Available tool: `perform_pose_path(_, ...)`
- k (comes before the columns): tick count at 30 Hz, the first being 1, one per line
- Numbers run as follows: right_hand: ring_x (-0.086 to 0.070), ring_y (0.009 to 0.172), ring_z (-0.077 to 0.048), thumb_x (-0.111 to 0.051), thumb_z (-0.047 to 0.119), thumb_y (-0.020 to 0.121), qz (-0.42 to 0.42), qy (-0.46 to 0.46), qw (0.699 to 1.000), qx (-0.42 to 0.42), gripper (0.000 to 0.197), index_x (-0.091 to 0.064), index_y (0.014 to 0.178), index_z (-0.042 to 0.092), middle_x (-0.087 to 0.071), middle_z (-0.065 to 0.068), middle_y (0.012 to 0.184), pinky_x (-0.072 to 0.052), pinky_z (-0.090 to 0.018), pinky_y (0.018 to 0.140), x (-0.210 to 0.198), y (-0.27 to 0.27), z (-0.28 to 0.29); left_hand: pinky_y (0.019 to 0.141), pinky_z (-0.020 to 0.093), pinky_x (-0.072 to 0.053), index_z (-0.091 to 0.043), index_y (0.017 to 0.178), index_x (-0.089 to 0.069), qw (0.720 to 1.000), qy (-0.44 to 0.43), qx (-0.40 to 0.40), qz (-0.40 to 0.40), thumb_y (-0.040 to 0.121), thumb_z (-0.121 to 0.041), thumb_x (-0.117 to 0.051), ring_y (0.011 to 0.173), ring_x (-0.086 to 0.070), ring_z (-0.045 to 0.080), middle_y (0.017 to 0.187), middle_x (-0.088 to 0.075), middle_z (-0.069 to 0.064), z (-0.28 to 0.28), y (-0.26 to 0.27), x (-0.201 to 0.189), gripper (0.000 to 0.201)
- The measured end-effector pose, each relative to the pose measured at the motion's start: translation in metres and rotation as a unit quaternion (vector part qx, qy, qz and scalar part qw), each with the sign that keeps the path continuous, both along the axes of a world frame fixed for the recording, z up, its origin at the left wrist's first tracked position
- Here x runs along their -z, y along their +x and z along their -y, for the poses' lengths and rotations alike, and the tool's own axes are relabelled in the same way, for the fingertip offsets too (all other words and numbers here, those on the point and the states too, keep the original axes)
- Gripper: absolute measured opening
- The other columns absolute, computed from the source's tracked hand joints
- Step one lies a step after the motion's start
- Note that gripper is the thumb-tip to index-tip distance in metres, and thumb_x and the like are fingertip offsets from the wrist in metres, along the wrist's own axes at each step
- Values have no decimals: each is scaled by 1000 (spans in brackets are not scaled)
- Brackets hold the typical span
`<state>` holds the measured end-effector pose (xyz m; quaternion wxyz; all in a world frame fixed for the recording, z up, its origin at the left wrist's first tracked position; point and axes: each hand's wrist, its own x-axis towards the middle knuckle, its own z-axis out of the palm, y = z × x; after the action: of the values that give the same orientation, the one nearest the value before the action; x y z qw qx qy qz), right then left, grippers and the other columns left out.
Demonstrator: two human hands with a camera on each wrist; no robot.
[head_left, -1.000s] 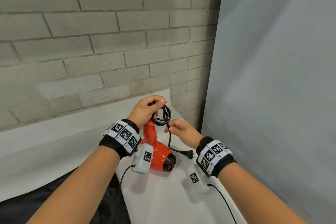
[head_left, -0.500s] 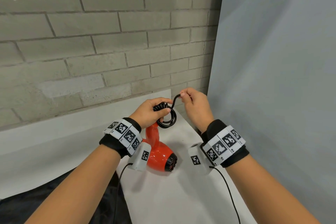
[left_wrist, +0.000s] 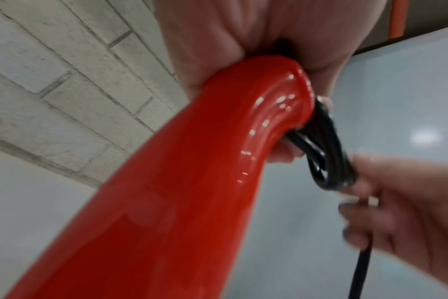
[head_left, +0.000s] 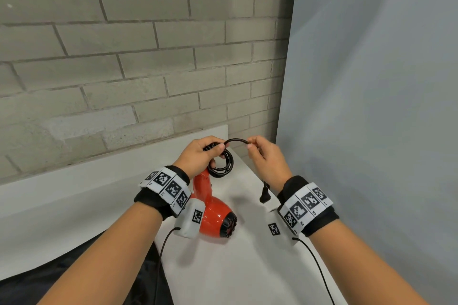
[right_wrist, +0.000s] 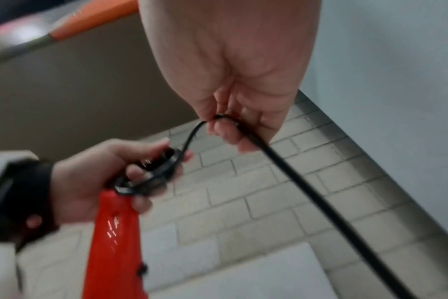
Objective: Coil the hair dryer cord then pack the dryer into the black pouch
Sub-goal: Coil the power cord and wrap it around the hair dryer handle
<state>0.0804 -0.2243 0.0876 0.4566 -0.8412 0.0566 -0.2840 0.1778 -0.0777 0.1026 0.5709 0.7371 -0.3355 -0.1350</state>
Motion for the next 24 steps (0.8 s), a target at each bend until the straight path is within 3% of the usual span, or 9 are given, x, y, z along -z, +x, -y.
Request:
perform_pose_path(6,-52,73,-17,-46,16,93,-272,-14,962,27,16,-57,83,14,-49,-1,84,-48,-17,64,76,-1,29,39,12,-37,-22,82,-63,995,-56,-68,-40,92,-15,-48,37,-49,2,74,-61,-1,-2,6,1,19)
perform_pose_path(8,-55,89,-27,-47,21,93,-320,-57,944,54,17,-57,81,15,-45,-9,99,-49,-31,81,91,-2,33,43,12,-39,-23,80,-62,995,-58,-75,-36,92,-14,-48,39,-50,1,74,-61,-2,-3,8,3,20)
perform_pose_path(9,-54,93,-29,-46,21,93,-334,-73,938,59,16,-56,81,15,-43,-11,102,-48,-31,84,93,-2,32,48,13,-40,-24,79,-62,995,-55,-79,-27,92,-15,-49,41,-50,1,73,-61,-4,-2,9,4,21)
perform_pose_path(11,-54,83,-23,-47,15,93,-331,-51,941,52,14,-55,83,12,-42,-11,104,-48,-24,76,87,-3,28,55,10,-39,-22,80,-63,994,-58,-97,-16,91,-15,-50,46,-49,-1,66,-61,-11,-1,10,5,19)
perform_pose_path(12,-54,76,-18,-48,11,92,-315,-21,948,39,13,-58,84,10,-47,-11,101,-48,-23,74,82,-3,25,54,8,-37,-18,83,-64,992,-67,-106,-18,91,-14,-50,47,-49,-2,64,-60,-12,0,11,6,16)
perform_pose_path(14,-55,71,-9,-51,4,89,-237,43,970,33,13,-64,88,7,-56,-2,86,-51,-31,85,66,-2,16,55,8,-36,-12,91,-62,989,-84,-117,-25,91,-12,-49,47,-51,-7,69,-58,-10,1,13,6,13)
perform_pose_path(17,-61,85,-18,-57,0,85,-38,104,992,63,28,-60,79,27,-61,-1,87,-51,-38,92,38,-1,-4,59,8,-36,-10,97,-64,989,-78,-125,-9,91,-15,-49,50,-51,-12,72,-56,-10,-1,17,7,16)
perform_pose_path(20,-62,86,-14,-60,-2,82,107,181,977,30,34,-53,80,30,-61,4,86,-55,-29,82,12,-1,-26,57,0,-36,-9,98,-63,990,-72,-122,7,91,-14,-48,53,-51,-15,74,-56,-11,-3,19,9,17)
perform_pose_path(24,-58,67,3,-67,-1,77,135,167,977,-2,33,-52,75,29,-58,10,74,-52,-13,66,-1,5,-46,67,4,-38,-13,94,-64,993,-65,-102,5,91,-16,-48,64,-53,-9,78,-58,-10,-5,18,8,16)
